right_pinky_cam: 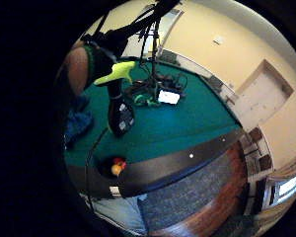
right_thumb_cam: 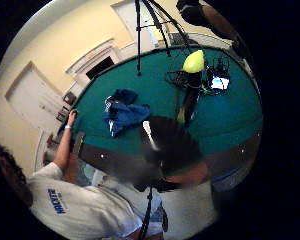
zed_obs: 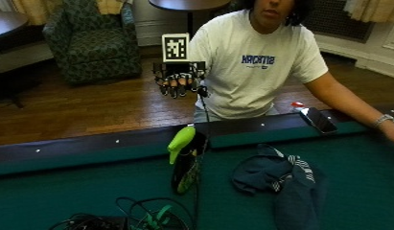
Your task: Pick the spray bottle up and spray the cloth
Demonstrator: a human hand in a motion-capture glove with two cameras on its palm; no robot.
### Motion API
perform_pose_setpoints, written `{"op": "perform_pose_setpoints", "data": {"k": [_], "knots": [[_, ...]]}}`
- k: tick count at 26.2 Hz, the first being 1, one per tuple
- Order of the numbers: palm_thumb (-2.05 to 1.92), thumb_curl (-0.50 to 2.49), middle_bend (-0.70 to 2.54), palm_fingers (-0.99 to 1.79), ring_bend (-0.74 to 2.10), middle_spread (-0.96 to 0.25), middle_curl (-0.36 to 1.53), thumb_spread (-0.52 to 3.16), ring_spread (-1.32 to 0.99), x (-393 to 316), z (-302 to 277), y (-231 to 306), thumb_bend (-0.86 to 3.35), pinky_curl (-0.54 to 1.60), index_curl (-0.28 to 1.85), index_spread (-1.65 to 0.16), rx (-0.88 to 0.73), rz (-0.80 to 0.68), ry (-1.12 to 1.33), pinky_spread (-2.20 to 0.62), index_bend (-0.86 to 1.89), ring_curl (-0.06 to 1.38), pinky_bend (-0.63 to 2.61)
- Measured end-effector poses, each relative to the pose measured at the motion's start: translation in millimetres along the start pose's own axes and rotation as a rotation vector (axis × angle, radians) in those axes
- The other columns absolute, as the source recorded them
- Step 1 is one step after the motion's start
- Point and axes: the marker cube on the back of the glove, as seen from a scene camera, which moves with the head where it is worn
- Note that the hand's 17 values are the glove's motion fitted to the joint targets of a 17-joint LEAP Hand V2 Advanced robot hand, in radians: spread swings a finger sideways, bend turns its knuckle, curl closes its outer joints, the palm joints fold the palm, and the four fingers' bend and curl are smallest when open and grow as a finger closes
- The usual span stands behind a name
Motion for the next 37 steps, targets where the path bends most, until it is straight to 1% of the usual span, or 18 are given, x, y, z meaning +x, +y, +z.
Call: {"op": "perform_pose_setpoints", "data": {"k": [1, 5, 10, 15, 17, 20, 25, 28, 33, 37], "knots": [[0.33, 0.07, 0.23, 0.70, 0.45, -0.05, 0.06, 0.43, -0.04, 1, 0, -1, 0.21, 0.09, 0.04, -0.22, 0.003, -0.003, 0.000, 0.07, 0.14, 0.09, 0.43], [0.37, 0.11, 0.23, 0.66, 0.49, -0.07, 0.12, 0.69, -0.06, 5, -3, 0, 0.21, 0.18, 0.11, -0.30, -0.011, -0.015, 0.009, 0.10, 0.13, 0.18, 0.47], [0.39, 0.14, 0.22, 0.65, 0.51, -0.08, 0.17, 0.88, -0.07, 7, -1, -2, 0.20, 0.23, 0.13, -0.36, 0.011, 0.013, 0.038, 0.11, 0.12, 0.23, 0.47], [0.41, 0.17, 0.22, 0.64, 0.51, -0.09, 0.20, 1.00, -0.08, 15, 8, 7, 0.17, 0.25, 0.15, -0.39, -0.032, -0.100, -0.013, 0.12, 0.12, 0.26, 0.47], [0.41, 0.18, 0.23, 0.64, 0.52, -0.09, 0.22, 1.03, -0.08, 17, 18, 11, 0.16, 0.26, 0.15, -0.39, -0.018, -0.057, -0.050, 0.13, 0.11, 0.26, 0.46], [0.41, 0.19, 0.25, 0.67, 0.52, -0.09, 0.24, 1.07, -0.08, 17, 35, 15, 0.14, 0.26, 0.16, -0.40, 0.019, 0.074, -0.130, 0.12, 0.11, 0.27, 0.44], [0.42, 0.21, 0.25, 0.68, 0.53, -0.10, 0.27, 1.11, -0.08, 20, 57, 15, 0.11, 0.28, 0.17, -0.40, -0.019, 0.163, -0.224, 0.12, 0.11, 0.29, 0.43], [0.43, 0.23, 0.25, 0.69, 0.52, -0.10, 0.28, 1.12, -0.08, 21, 69, 13, 0.10, 0.28, 0.17, -0.40, -0.030, 0.191, -0.268, 0.12, 0.11, 0.29, 0.43], [0.48, 0.25, 0.26, 0.72, 0.53, -0.10, 0.31, 1.15, -0.08, 23, 91, 0, 0.09, 0.29, 0.18, -0.39, -0.029, 0.267, -0.403, 0.11, 0.11, 0.31, 0.41], [0.52, 0.27, 0.27, 0.75, 0.52, -0.10, 0.32, 1.15, -0.08, 26, 114, -11, 0.09, 0.30, 0.18, -0.38, -0.059, 0.336, -0.484, 0.10, 0.11, 0.31, 0.40]]}}
